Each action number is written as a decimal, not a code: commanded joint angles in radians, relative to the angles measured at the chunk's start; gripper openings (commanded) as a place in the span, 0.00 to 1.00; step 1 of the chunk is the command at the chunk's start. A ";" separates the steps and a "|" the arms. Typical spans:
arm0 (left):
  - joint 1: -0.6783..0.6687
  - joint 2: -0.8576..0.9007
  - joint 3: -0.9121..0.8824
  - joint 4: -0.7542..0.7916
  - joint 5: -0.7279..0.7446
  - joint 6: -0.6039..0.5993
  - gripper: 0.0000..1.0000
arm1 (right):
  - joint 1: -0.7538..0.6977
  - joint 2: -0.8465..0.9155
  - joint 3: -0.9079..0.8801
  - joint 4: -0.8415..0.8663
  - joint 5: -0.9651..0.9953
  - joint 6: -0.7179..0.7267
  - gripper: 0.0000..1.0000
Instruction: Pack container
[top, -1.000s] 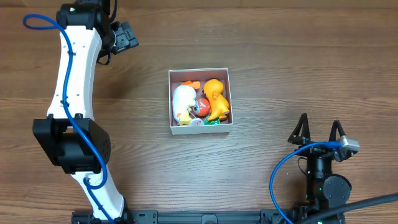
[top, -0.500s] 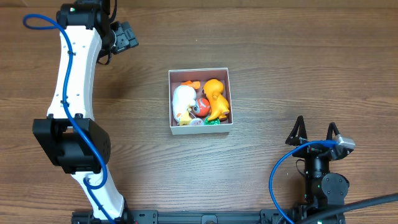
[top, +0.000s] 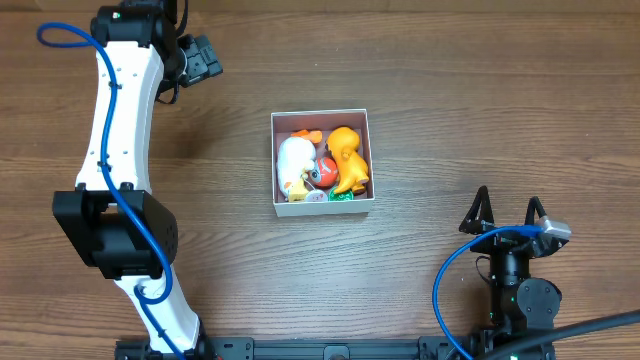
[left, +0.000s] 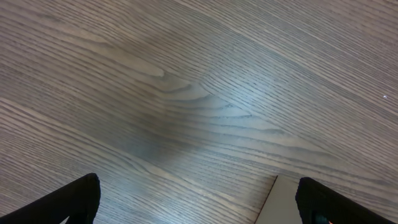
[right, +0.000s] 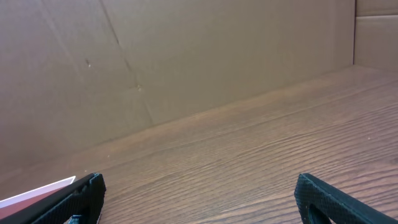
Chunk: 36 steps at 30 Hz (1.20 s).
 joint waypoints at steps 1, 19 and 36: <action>0.004 0.004 0.018 0.000 0.002 -0.009 1.00 | 0.001 -0.012 -0.010 0.003 -0.002 -0.004 1.00; 0.004 0.004 0.018 -0.026 0.000 -0.002 1.00 | 0.001 -0.012 -0.010 0.003 -0.002 -0.004 1.00; 0.016 -0.423 0.019 -0.026 -0.056 0.042 1.00 | 0.001 -0.012 -0.010 0.003 -0.002 -0.004 1.00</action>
